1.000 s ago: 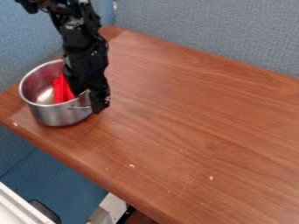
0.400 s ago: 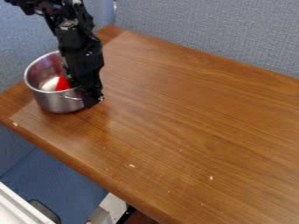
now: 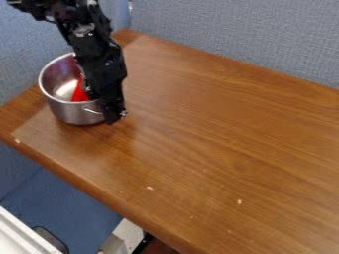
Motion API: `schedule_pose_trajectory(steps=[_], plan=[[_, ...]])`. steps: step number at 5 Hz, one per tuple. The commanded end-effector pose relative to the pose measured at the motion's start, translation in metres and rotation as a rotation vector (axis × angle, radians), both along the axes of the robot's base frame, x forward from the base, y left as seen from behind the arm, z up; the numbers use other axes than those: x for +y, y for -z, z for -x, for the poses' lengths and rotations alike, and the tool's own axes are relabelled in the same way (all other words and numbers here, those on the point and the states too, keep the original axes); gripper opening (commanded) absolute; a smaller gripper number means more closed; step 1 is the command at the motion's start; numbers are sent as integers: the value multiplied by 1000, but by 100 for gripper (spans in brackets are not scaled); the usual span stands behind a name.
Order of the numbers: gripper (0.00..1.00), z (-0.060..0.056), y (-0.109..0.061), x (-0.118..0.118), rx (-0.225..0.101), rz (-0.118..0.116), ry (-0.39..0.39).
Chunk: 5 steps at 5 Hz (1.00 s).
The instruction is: Move the red object from the metal pot to the table
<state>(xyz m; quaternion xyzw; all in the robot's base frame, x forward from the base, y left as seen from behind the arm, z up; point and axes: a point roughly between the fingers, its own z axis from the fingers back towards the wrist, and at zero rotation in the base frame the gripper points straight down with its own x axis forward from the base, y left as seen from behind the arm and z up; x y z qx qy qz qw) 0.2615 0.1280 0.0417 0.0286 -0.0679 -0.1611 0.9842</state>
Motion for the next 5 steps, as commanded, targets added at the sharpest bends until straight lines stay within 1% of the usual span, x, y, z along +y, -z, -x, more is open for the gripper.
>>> schedule_pose_trajectory(steps=[1, 2, 3, 4, 5], plan=[[0, 8, -1, -11, -6, 37, 54], [100, 17, 1, -24, -17, 65, 93], [100, 18, -3, -20, -31, 73, 40], [0, 17, -11, -17, -55, 66, 18], [100, 17, -24, -21, -94, 73, -13]])
